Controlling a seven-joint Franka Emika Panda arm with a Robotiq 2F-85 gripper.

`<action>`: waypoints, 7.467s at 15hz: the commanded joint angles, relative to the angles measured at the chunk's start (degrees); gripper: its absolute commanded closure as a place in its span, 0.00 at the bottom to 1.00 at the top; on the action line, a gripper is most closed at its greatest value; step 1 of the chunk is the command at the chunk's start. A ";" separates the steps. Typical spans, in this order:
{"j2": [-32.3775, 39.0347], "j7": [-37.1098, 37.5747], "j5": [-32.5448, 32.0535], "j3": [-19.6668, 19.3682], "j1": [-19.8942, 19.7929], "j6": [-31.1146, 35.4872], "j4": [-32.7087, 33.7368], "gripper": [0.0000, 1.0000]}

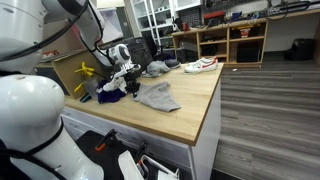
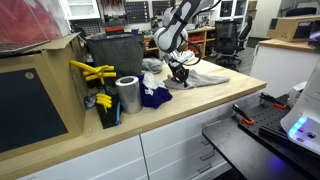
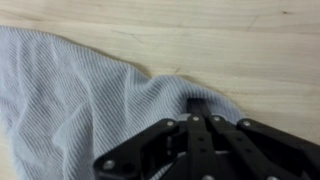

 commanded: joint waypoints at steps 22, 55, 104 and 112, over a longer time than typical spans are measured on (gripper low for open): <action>-11.88 15.05 -11.04 -7.14 -6.51 9.97 -14.94 1.00; -25.77 52.47 -35.26 -16.63 -9.53 33.41 -43.68 0.37; 1.77 18.06 -1.45 -4.76 0.74 18.87 0.32 1.00; 4.59 15.41 0.94 -3.34 -0.26 20.32 6.27 1.00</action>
